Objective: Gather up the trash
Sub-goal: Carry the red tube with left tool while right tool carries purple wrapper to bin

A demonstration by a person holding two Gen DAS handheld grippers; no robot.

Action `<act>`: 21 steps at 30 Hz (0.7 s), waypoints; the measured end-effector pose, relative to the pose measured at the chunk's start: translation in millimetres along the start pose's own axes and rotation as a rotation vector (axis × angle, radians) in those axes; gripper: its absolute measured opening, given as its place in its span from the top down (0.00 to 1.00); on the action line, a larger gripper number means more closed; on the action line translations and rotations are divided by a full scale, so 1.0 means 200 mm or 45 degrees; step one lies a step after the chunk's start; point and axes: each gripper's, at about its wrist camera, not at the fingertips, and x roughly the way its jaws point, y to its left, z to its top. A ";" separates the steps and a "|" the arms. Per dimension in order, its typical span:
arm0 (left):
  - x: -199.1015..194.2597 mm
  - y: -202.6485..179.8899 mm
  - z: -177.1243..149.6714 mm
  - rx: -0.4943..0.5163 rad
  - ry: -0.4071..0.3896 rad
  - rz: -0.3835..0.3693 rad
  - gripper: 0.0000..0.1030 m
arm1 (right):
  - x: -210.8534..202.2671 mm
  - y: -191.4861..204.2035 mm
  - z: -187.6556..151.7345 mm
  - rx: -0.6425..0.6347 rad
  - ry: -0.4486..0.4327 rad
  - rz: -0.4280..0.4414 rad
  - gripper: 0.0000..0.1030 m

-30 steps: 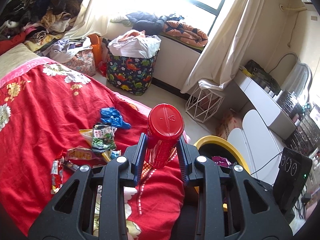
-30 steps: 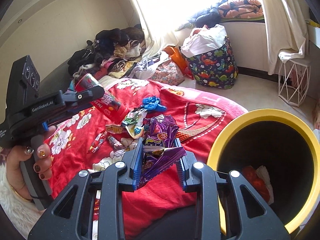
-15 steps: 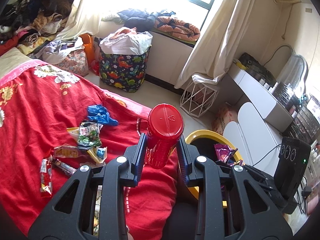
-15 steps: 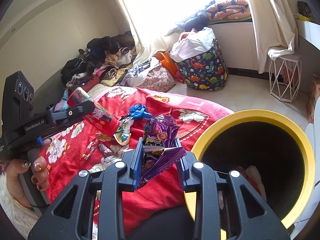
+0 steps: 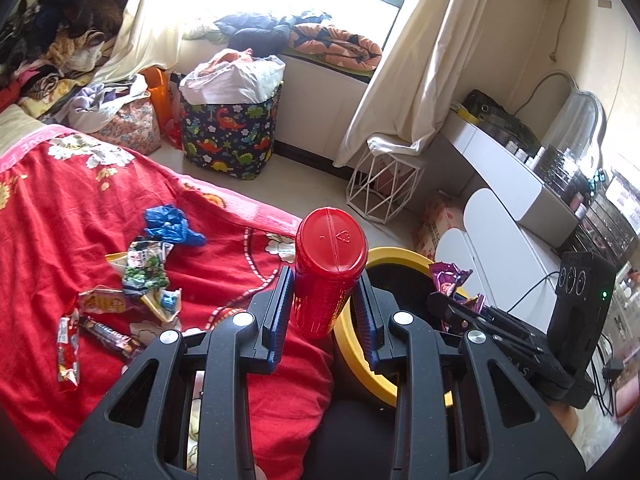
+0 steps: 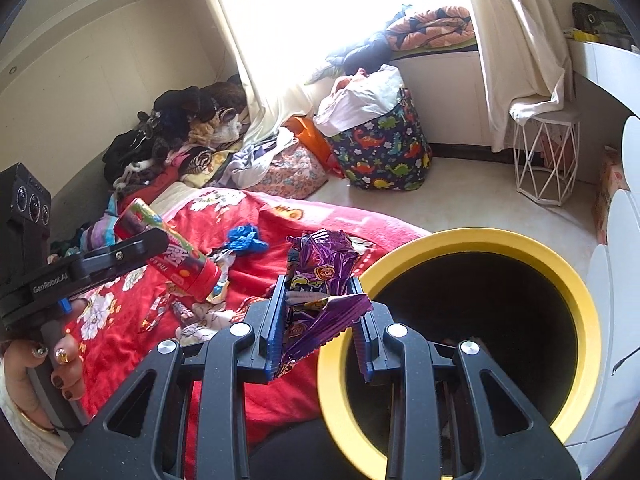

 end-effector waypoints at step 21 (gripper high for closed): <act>0.11 -0.19 -0.04 0.069 0.057 -0.061 0.78 | -0.08 -0.20 0.01 0.071 -0.048 -0.122 0.73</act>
